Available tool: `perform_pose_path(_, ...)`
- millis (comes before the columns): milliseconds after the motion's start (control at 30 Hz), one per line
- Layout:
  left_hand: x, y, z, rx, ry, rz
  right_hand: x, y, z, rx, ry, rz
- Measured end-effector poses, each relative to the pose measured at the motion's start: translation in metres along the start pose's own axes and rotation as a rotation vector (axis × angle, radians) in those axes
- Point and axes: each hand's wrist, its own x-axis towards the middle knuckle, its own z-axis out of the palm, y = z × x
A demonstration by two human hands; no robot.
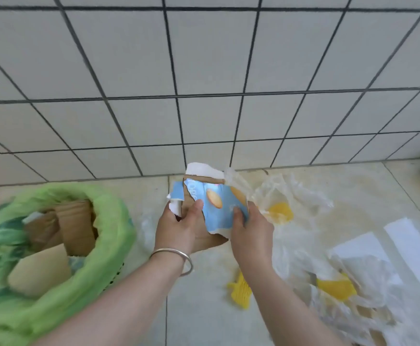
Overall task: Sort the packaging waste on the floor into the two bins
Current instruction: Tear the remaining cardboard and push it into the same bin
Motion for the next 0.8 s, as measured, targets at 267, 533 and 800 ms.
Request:
perform_pose_path(267,0.007,0.024,-0.121,0.02,0.057,0.119,-0.029,-0.084,0.06,0.218,-0.354,0.004)
perform_pose_path(533,0.027,0.025,-0.226,0.092,0.171,0.21,-0.05,-0.149,0.131,0.089,-0.57,-0.166)
perform_pose_path(800,0.037,-0.014,-0.275,0.476,0.124,-0.087,-0.081,-0.131,0.194,-0.321,-0.618,-0.321)
